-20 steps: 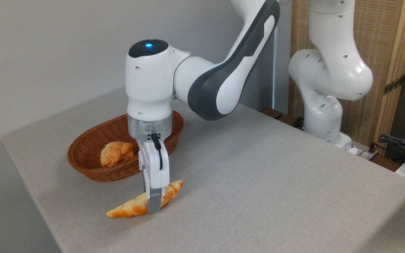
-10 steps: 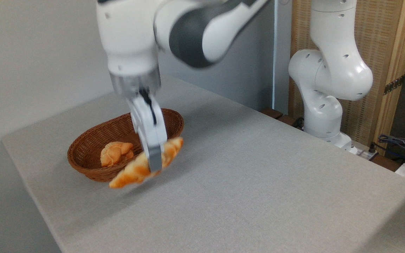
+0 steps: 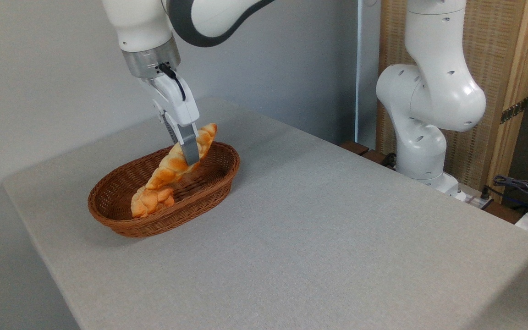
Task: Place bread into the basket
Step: 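Open the gripper to release the pastry into the basket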
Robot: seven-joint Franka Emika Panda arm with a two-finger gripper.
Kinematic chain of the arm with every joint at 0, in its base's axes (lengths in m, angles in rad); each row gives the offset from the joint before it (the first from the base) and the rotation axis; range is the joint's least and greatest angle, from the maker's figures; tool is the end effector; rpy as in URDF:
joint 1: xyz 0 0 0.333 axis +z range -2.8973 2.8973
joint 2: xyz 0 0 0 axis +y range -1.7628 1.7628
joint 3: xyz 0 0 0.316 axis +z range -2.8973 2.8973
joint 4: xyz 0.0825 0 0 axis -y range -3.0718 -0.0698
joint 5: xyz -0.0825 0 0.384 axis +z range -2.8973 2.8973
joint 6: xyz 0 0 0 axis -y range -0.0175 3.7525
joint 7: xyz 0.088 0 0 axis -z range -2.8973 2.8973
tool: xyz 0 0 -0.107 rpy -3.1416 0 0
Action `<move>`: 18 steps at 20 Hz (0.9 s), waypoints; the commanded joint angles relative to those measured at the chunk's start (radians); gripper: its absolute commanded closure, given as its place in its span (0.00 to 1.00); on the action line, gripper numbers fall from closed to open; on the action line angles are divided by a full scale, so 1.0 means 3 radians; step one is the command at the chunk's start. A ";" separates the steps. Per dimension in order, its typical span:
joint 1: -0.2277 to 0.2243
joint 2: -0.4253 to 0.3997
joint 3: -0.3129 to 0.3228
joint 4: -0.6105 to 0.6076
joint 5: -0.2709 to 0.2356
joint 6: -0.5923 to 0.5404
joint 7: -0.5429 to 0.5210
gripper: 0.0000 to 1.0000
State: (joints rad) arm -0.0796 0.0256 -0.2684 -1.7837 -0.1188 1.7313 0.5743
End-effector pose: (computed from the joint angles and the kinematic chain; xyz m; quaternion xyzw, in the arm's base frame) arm 0.5256 -0.2008 0.5239 0.8983 -0.4333 -0.0313 0.0655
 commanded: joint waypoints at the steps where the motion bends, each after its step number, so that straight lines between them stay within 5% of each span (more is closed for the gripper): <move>1: -0.0006 -0.0004 -0.0031 -0.0026 -0.0018 -0.0065 -0.0063 0.00; 14: -0.0016 0.0012 -0.0128 -0.0093 -0.0177 0.0170 -0.0227 0.00; 18: 0.0020 -0.0141 0.0019 -0.0022 -0.0131 0.0165 -0.0181 0.00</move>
State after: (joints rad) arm -0.0816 0.0311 -0.3034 -1.8057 -0.1527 1.7797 0.5233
